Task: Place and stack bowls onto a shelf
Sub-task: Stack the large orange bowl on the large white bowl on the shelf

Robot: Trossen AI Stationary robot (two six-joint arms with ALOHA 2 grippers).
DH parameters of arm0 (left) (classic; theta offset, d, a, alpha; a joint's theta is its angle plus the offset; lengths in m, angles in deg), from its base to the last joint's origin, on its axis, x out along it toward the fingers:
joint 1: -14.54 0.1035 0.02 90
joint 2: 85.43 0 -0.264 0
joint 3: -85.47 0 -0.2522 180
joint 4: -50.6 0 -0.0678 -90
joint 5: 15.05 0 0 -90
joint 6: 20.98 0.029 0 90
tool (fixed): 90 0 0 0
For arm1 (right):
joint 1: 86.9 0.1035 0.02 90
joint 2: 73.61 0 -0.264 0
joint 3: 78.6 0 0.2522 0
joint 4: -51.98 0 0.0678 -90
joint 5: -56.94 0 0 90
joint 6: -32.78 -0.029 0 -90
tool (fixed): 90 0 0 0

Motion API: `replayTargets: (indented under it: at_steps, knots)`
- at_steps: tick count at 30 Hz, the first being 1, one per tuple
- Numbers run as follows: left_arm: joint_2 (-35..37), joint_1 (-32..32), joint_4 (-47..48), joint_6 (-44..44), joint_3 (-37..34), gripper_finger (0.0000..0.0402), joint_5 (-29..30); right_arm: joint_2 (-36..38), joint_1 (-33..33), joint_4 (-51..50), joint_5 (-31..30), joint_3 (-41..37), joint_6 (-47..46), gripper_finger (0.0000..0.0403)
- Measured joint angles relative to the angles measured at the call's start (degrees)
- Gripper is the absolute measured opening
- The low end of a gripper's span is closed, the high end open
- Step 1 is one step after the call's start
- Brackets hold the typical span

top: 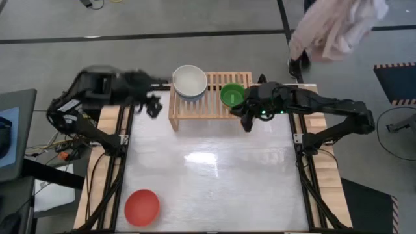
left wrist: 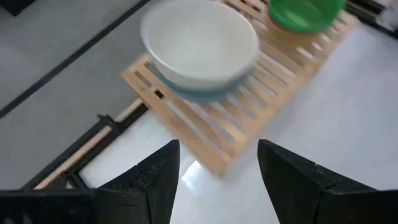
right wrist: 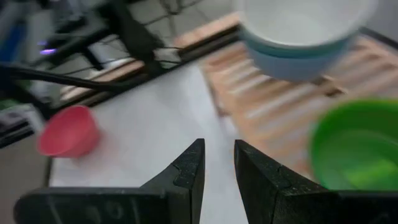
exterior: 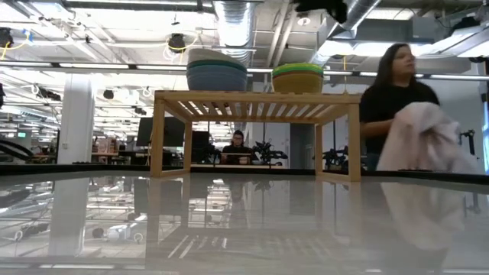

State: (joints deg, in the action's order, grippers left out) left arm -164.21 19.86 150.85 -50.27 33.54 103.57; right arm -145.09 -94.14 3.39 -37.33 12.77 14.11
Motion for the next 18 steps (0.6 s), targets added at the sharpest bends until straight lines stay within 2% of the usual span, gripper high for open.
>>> replayTargets:
  at_steps: [4,8,10,13,18]
  knots:
    - [3.81,-11.72,-0.15,-11.23,-11.85,0.0202,4.42,-2.78,0.10,3.99,4.54,0.00,0.21,0.0111]
    - [7.76,-21.95,-3.60,-23.36,-27.51,0.0201,4.73,-4.25,0.04,4.88,6.23,0.00,0.24,0.0111]
    - [9.20,-26.39,-6.33,-27.81,-34.47,0.0201,3.01,-4.68,0.04,5.84,7.27,0.00,0.22,0.0111]
    - [10.65,-31.69,-8.63,-32.84,-42.92,0.0201,-2.63,-4.72,0.04,6.63,8.30,0.00,-0.16,0.0111]
    - [11.11,-37.52,-12.98,-38.94,-52.67,0.0201,-9.09,-4.72,0.13,7.65,8.99,0.00,-1.27,0.0111]
